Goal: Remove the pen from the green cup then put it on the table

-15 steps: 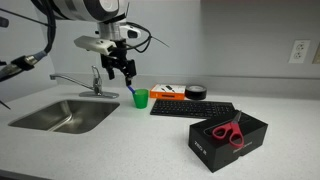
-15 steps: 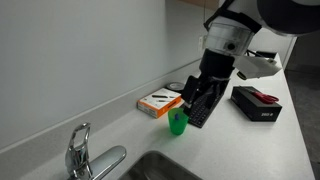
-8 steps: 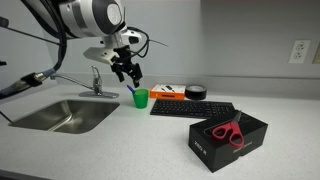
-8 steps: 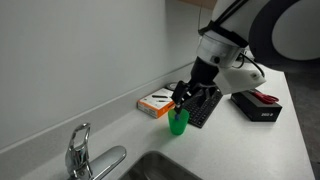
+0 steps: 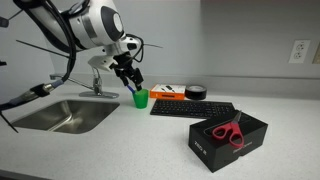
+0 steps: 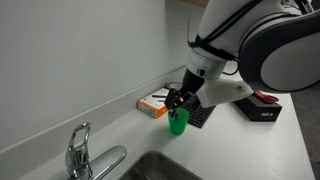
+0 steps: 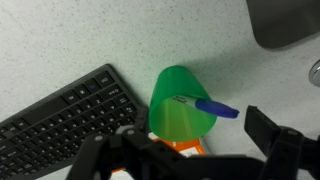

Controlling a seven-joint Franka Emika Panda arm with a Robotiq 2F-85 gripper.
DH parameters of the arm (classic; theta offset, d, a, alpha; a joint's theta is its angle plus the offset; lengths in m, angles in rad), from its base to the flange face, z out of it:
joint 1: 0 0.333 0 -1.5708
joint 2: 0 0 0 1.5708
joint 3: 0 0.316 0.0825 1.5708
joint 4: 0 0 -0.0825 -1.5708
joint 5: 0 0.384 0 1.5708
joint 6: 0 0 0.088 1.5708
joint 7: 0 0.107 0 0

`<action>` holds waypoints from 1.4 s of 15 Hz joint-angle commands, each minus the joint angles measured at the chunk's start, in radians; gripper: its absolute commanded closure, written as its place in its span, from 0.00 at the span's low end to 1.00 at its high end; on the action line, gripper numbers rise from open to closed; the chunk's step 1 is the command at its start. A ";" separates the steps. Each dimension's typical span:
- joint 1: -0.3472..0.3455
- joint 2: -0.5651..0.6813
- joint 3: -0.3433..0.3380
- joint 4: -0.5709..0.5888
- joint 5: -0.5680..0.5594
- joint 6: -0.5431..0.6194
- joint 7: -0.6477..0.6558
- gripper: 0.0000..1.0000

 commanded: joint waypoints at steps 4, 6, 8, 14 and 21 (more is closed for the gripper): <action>0.051 0.046 -0.023 0.058 -0.065 -0.016 0.125 0.15; 0.061 0.059 -0.029 0.068 -0.075 -0.021 0.143 0.32; 0.069 0.068 -0.034 0.075 -0.078 -0.024 0.154 0.48; 0.083 0.084 -0.048 0.098 -0.062 -0.032 0.156 0.93; 0.039 -0.058 -0.043 0.023 0.068 -0.020 0.019 0.95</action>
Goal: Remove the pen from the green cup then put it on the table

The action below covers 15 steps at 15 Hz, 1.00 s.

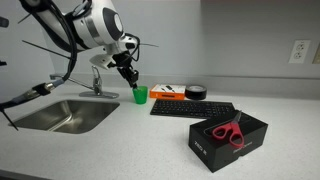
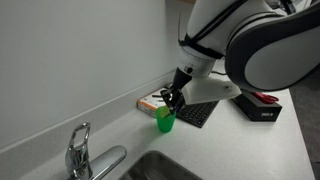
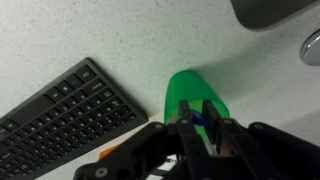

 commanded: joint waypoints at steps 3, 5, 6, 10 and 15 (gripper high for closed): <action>-0.049 -0.238 0.000 -0.134 0.242 0.033 -0.272 0.95; -0.043 -0.324 0.000 -0.192 0.355 0.020 -0.433 0.95; 0.013 -0.353 -0.055 -0.208 0.406 -0.010 -0.514 0.95; -0.036 -0.343 -0.045 -0.229 0.435 -0.111 -0.678 0.95; -0.115 -0.180 0.018 -0.212 0.177 -0.055 -0.500 0.95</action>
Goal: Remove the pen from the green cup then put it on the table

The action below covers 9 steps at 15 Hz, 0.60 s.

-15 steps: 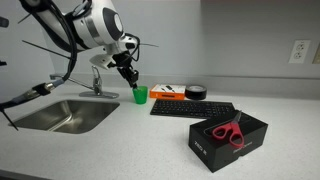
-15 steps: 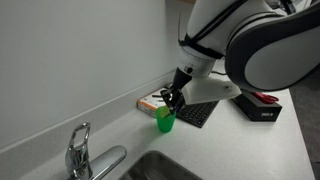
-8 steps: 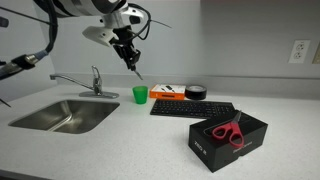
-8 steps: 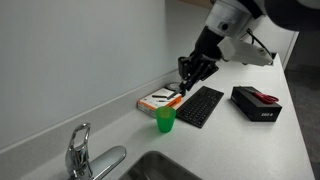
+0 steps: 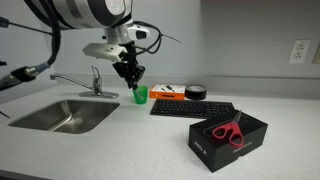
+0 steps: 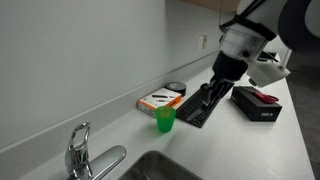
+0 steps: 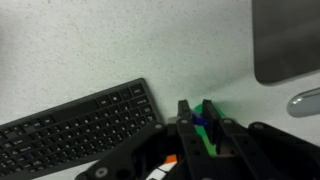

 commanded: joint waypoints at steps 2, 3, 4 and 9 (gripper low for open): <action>-0.036 0.144 0.037 0.047 -0.191 0.006 0.138 0.95; -0.028 0.161 0.032 0.056 -0.208 -0.003 0.151 0.95; -0.022 0.173 0.027 0.065 -0.217 -0.006 0.159 0.95; -0.009 0.192 0.020 0.107 -0.179 -0.024 0.132 0.35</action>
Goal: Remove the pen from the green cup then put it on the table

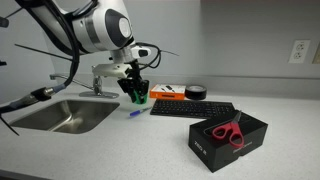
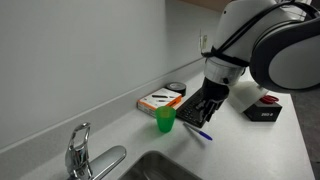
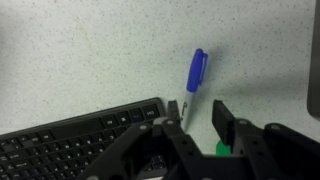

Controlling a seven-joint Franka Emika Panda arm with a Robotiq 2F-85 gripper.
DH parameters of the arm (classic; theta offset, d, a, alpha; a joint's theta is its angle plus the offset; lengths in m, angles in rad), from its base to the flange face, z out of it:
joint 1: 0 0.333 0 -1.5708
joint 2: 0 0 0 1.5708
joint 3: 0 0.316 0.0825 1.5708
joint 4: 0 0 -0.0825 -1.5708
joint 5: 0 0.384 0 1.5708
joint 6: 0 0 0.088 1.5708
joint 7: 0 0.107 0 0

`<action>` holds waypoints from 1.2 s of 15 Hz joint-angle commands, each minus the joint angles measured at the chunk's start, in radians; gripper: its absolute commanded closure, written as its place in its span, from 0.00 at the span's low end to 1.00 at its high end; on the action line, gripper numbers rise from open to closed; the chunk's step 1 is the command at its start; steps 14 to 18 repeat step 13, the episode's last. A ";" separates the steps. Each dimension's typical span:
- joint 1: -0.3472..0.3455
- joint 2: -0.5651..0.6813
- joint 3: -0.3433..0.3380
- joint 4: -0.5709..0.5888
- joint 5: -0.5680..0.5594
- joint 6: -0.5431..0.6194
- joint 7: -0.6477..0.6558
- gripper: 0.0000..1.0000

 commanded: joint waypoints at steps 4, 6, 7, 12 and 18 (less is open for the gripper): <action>0.015 0.023 -0.001 0.078 0.010 -0.037 0.015 0.05; 0.016 0.025 -0.001 0.094 0.015 -0.042 0.013 0.00; 0.017 0.027 -0.001 0.103 0.016 -0.045 0.015 0.00; 0.013 0.015 -0.005 0.089 0.012 -0.031 -0.004 0.00; 0.013 0.016 -0.005 0.089 0.012 -0.031 -0.004 0.00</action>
